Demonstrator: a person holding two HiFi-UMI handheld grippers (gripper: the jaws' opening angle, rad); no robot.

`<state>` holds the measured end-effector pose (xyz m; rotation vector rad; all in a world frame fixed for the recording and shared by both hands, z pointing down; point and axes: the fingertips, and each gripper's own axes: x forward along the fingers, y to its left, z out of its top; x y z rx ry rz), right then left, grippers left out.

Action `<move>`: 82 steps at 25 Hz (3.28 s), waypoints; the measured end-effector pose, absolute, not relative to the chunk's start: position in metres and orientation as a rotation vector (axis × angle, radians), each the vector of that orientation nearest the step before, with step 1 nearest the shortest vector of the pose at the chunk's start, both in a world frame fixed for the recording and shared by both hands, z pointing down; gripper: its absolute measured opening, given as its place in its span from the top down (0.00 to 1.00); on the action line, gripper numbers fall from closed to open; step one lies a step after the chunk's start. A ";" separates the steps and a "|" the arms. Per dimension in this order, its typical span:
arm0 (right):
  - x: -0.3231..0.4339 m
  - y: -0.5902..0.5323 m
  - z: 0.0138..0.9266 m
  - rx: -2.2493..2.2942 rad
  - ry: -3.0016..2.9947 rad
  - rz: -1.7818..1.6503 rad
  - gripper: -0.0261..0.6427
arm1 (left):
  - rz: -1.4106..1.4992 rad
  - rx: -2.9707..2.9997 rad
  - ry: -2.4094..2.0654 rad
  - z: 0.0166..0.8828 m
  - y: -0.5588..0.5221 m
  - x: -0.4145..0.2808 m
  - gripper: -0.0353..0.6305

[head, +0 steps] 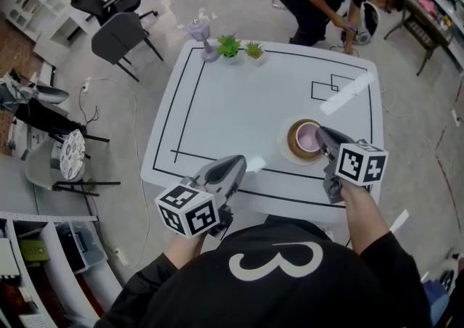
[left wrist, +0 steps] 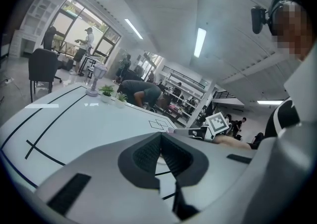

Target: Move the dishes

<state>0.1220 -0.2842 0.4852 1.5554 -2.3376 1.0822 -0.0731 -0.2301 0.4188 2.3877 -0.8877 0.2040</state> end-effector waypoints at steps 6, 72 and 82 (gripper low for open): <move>0.107 -0.286 0.454 1.540 -2.429 1.044 0.93 | 0.182 2.366 -0.919 0.420 -0.229 -0.085 0.94; 0.084 -0.287 0.474 1.353 -2.389 1.001 0.61 | 0.132 2.348 -0.908 0.413 -0.246 -0.076 0.94; 0.139 -0.273 0.509 1.502 -2.234 1.047 0.62 | 0.188 2.371 -0.829 0.420 -0.247 -0.049 0.94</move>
